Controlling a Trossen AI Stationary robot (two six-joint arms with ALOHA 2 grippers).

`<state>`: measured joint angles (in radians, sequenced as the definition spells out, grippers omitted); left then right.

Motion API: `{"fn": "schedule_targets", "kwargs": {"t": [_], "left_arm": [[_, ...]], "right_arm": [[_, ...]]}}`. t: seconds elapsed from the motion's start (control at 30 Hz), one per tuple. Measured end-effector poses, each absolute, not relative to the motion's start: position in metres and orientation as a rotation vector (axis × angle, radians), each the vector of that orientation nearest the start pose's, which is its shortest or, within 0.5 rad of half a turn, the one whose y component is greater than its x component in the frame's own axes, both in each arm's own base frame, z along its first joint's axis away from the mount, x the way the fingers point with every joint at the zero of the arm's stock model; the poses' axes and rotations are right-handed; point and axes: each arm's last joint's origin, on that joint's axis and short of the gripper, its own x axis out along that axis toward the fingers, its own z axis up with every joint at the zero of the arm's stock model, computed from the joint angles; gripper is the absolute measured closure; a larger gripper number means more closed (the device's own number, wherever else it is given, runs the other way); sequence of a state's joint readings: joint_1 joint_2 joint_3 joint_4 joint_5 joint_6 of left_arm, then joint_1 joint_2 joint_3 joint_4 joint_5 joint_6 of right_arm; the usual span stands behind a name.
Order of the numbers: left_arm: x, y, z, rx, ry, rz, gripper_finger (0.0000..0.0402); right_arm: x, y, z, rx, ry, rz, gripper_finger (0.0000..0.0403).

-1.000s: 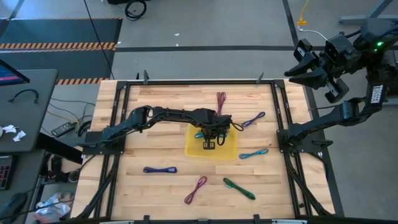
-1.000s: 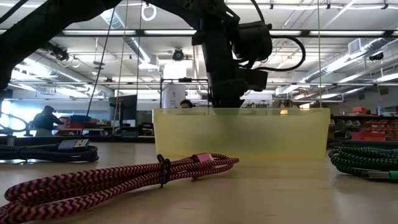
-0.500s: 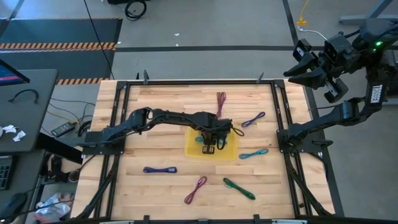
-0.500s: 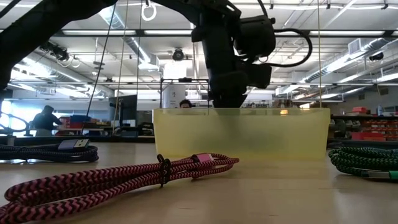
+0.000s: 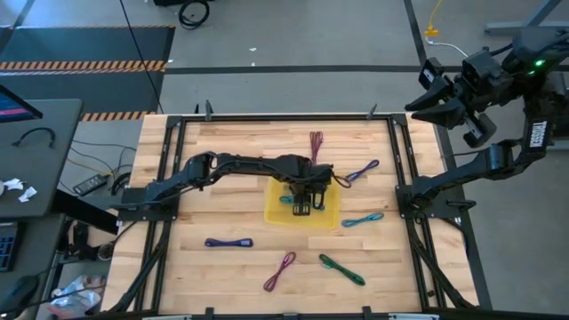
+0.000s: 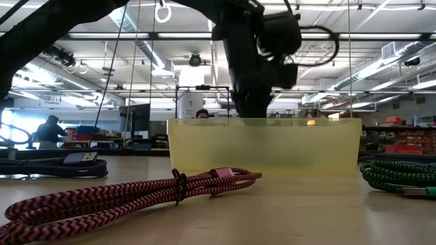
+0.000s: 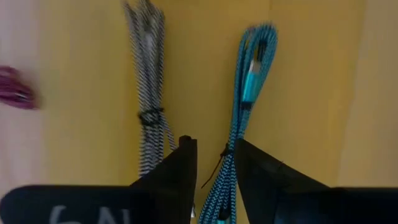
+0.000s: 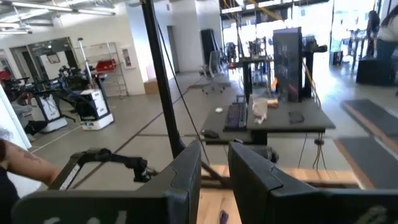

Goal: Pick and place USB-C Cables
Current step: Put the blue charger cable into the yellow bin

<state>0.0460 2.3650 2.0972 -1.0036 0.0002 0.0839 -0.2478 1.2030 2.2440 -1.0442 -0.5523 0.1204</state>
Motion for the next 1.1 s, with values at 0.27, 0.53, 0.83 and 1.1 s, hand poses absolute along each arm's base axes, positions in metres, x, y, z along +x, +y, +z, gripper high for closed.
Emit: {"fn": "schedule_targets", "kwargs": {"t": [0.27,0.53,0.83,1.1], "left_arm": [[0.483,0.041,0.27,0.029,1.161,0.122,0.0328],[0.419,0.067,0.331,-0.002,1.247,0.414,0.0359],[0.357,0.067,0.394,0.049,1.173,0.707,0.0397],[0.317,0.063,0.437,0.056,1.034,0.766,0.0396]], "right_arm": [[0.091,-0.013,0.562,0.203,0.305,0.085,0.0317],[0.093,-0.019,0.537,0.292,0.551,-0.158,0.0319],[0.105,-0.026,0.509,0.254,0.69,-0.275,0.0323],[0.119,-0.035,0.462,0.245,0.884,-0.432,0.0323]]}}
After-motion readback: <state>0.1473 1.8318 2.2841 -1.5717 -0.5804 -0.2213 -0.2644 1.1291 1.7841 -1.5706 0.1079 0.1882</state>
